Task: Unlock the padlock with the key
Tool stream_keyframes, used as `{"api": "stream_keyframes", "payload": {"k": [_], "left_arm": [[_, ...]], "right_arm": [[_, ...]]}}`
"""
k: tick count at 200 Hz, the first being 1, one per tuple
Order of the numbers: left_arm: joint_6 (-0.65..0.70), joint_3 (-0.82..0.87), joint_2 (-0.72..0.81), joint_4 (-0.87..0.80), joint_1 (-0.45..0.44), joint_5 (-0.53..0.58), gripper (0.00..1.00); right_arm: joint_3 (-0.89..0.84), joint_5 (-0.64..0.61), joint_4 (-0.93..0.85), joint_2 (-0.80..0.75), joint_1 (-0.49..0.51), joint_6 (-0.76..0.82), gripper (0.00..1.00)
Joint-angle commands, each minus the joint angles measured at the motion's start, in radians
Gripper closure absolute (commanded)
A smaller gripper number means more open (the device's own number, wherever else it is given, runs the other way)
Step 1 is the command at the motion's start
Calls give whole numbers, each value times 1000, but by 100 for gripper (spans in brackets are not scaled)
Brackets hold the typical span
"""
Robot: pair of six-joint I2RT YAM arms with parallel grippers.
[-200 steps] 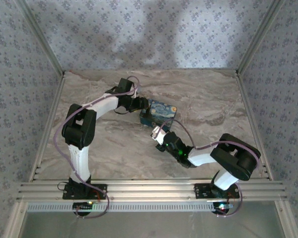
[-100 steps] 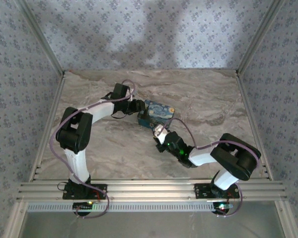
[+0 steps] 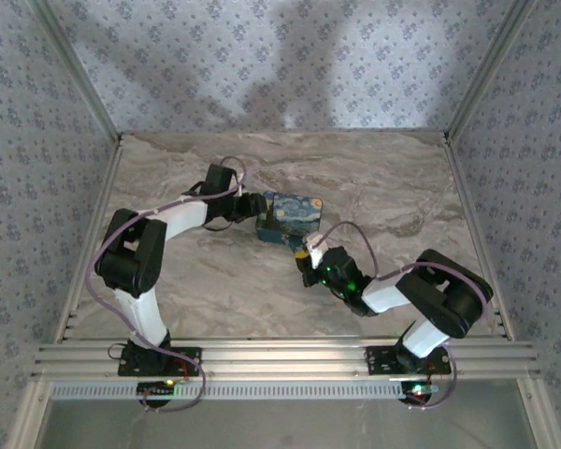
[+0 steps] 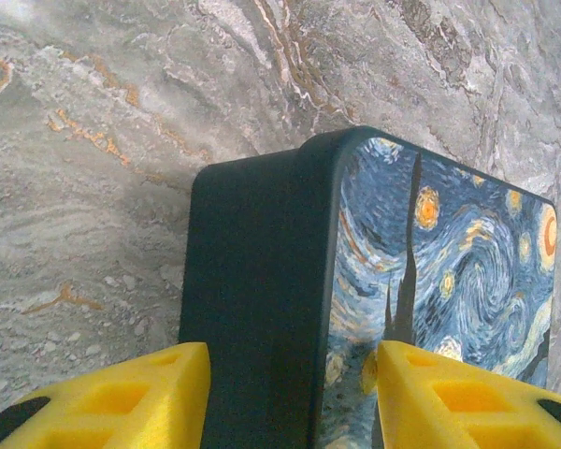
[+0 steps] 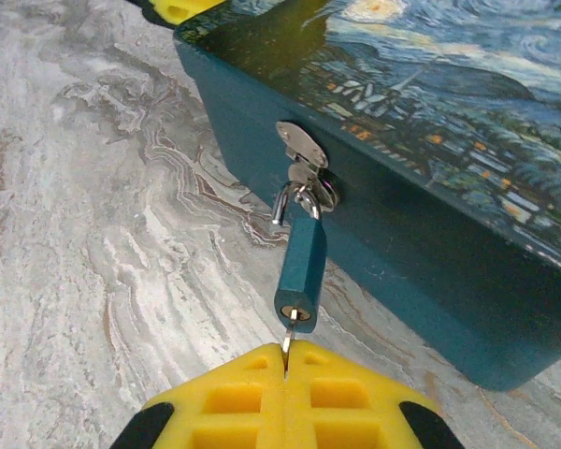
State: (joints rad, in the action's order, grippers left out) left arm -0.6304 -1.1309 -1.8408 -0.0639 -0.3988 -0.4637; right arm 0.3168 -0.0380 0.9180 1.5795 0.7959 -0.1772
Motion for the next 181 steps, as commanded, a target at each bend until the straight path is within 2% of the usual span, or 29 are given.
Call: {"api": "stream_keyframes", "payload": {"k": [1,56,181], "left_arm": [[-7,53,17,-66,7,48,52],[-25,133,80,-46,6,62,51],[-52,234,159,-22,5,76,51]], "right_arm": [[-10,77,29,25,-31,-91,100],[-19,157,39,47,-92,-149,100],[-5,213,-16,72,-141,-175,94]]}}
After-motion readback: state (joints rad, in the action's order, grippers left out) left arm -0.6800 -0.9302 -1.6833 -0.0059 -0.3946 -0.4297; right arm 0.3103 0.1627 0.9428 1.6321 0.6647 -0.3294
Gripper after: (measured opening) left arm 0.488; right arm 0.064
